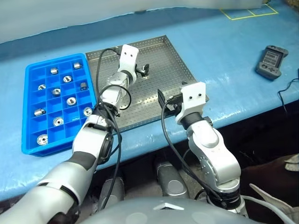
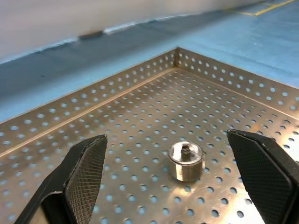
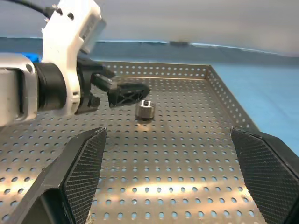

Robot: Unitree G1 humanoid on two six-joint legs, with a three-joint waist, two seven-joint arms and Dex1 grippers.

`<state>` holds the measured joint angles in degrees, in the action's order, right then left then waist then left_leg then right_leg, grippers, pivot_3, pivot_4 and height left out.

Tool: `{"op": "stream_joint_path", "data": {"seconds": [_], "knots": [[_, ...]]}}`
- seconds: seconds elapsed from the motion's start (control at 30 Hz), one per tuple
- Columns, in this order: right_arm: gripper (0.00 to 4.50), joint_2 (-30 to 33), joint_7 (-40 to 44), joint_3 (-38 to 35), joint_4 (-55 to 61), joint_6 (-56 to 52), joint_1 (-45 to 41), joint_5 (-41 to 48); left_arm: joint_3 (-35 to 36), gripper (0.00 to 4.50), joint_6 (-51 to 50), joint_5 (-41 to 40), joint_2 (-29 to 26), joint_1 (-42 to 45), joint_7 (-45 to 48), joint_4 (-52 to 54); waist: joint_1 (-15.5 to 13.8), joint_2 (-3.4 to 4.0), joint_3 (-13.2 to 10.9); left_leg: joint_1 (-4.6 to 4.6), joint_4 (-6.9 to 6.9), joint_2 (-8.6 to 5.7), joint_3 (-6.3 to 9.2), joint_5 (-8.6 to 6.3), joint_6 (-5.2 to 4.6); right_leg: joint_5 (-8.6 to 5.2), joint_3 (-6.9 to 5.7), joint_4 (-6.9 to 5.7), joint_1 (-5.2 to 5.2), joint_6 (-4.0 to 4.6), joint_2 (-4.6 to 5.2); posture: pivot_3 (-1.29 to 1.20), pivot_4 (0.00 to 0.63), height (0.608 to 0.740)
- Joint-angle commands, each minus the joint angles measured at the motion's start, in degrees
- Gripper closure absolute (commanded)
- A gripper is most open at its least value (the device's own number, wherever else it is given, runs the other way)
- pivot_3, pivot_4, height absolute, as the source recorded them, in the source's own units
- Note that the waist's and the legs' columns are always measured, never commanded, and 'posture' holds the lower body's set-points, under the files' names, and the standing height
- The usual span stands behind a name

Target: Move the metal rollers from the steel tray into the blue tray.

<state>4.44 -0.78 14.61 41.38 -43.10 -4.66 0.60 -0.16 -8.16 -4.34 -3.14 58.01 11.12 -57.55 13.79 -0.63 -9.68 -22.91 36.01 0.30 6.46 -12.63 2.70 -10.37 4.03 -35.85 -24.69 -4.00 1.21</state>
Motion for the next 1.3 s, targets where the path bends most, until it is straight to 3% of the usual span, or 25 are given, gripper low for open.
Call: {"op": "stream_joint_path", "data": {"seconds": [0.03, 0.27, 0.43, 1.07, 1.27, 1.3], "knots": [[0.02, -0.62, -0.96, 0.14, 3.19, 0.47, 0.36, -1.27, 1.39, 0.00, 3.01, 0.77, 1.25, 4.07, -1.82, -6.79, 1.32, -0.01, 0.00, 0.00, 0.00, -0.01, 0.00, -0.01, -0.01, -0.02, 0.01, 0.00, 0.00, -0.03, 0.01, -0.37, 0.150, 0.740], [0.02, -1.46, -1.82, -0.44, 4.15, 0.50, 1.68, -2.40, 1.21, 0.00, 5.07, 3.77, 1.63, 6.01, -9.03, -13.32, 6.09, -0.05, -0.03, 0.05, -0.06, -0.03, -0.01, -0.03, -0.04, -0.04, 0.06, -0.02, 0.01, -0.11, 0.04, -0.40, 0.150, 0.740], [0.02, -1.56, -1.50, -0.78, 3.36, 0.58, 1.09, -2.58, 3.29, 0.00, 5.96, 3.49, 0.58, 6.35, -13.28, -13.97, 7.41, -0.07, -0.04, 0.09, -0.06, -0.03, -0.02, -0.03, -0.04, -0.03, 0.07, -0.04, 0.02, -0.14, 0.04, -0.38, 0.150, 0.740], [0.02, -2.34, 0.91, 0.01, -0.83, 1.74, -2.80, -2.68, 9.19, 0.00, 1.47, 1.05, 0.59, 4.92, -11.50, -15.03, 5.61, -0.09, -0.05, 0.10, -0.07, -0.07, -0.03, -0.03, -0.05, -0.01, 0.11, -0.08, 0.03, -0.18, 0.07, -0.32, 0.150, 0.740], [0.02, -2.48, 0.98, 0.09, -0.99, 1.90, -2.73, -2.76, 7.99, 0.00, 0.11, 2.34, 0.78, 4.28, -10.93, -14.96, 5.59, -0.09, -0.05, 0.10, -0.08, -0.08, -0.03, -0.03, -0.05, -0.01, 0.12, -0.08, 0.03, -0.18, 0.07, -0.32, 0.150, 0.740], [0.00, -2.52, 0.98, 0.09, -1.05, 1.94, -2.75, -2.74, 7.90, 0.18, 0.12, 2.46, 0.76, 4.22, -11.00, -14.89, 5.58, -0.09, -0.05, 0.10, -0.07, -0.08, -0.03, -0.03, -0.05, -0.01, 0.12, -0.09, 0.03, -0.18, 0.07, -0.32, 0.150, 0.740]]}}
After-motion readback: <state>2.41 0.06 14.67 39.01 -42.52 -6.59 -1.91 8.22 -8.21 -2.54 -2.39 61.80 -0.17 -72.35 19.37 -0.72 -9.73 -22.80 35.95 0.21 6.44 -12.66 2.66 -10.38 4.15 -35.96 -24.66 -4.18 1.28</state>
